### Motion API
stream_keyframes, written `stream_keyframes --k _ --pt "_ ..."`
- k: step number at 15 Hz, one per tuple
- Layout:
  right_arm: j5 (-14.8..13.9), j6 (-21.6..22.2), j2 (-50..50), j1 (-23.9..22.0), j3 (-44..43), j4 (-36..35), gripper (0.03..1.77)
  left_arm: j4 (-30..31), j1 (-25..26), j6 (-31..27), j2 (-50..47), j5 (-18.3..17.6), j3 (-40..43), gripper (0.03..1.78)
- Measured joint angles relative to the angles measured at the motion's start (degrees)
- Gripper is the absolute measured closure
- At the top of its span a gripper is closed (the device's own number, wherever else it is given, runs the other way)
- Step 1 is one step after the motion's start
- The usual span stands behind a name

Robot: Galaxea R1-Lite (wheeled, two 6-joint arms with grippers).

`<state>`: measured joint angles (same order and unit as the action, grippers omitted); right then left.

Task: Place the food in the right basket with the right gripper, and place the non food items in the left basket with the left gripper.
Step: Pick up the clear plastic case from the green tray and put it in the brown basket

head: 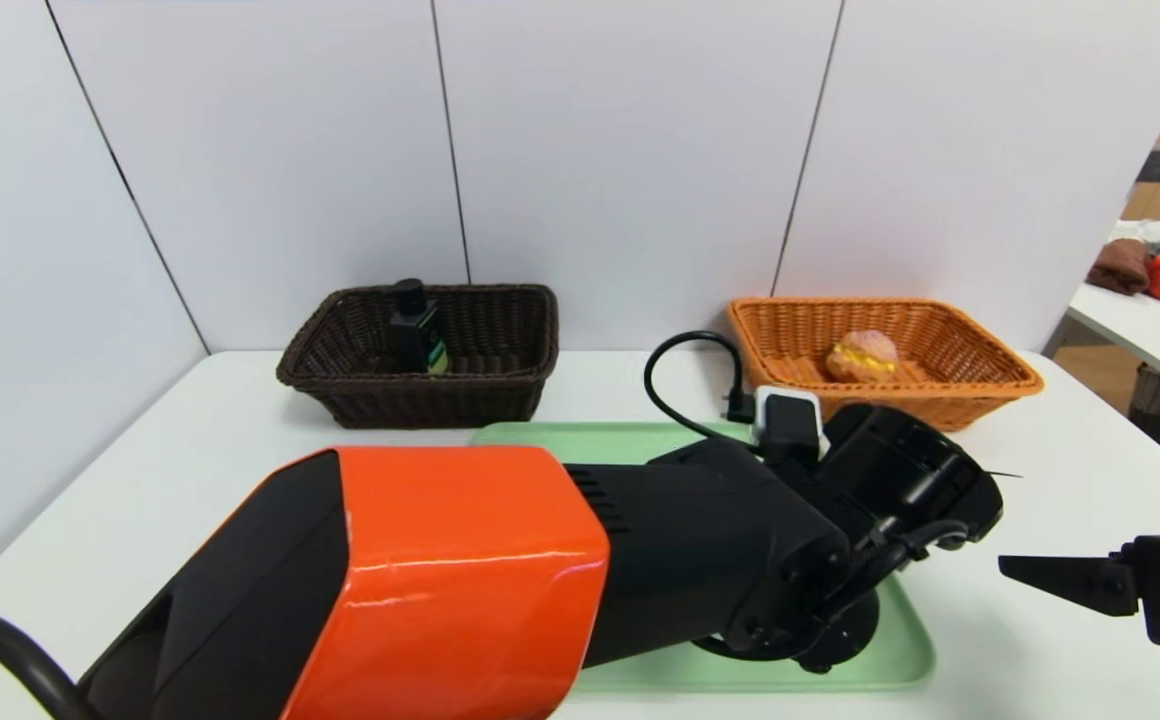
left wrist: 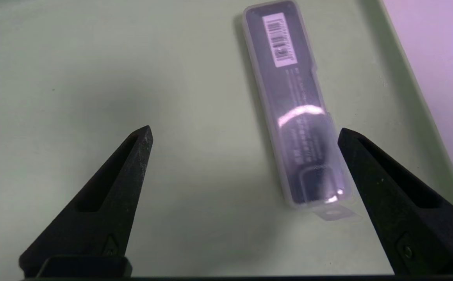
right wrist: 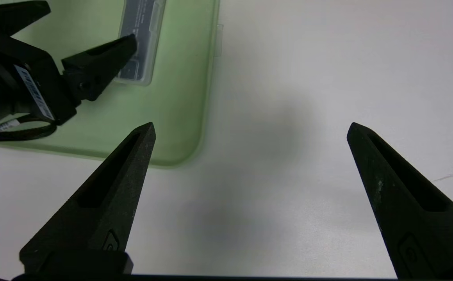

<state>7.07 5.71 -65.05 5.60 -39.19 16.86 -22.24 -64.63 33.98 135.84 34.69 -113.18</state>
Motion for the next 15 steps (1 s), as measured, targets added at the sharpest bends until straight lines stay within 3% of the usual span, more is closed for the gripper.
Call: stream_keyframes --k 15 --pt "-0.02 0.22 1.88 0.52 1.77 0.02 0.11 3.67 -1.01 -0.71 2.85 0.17 -0.2 0.12"
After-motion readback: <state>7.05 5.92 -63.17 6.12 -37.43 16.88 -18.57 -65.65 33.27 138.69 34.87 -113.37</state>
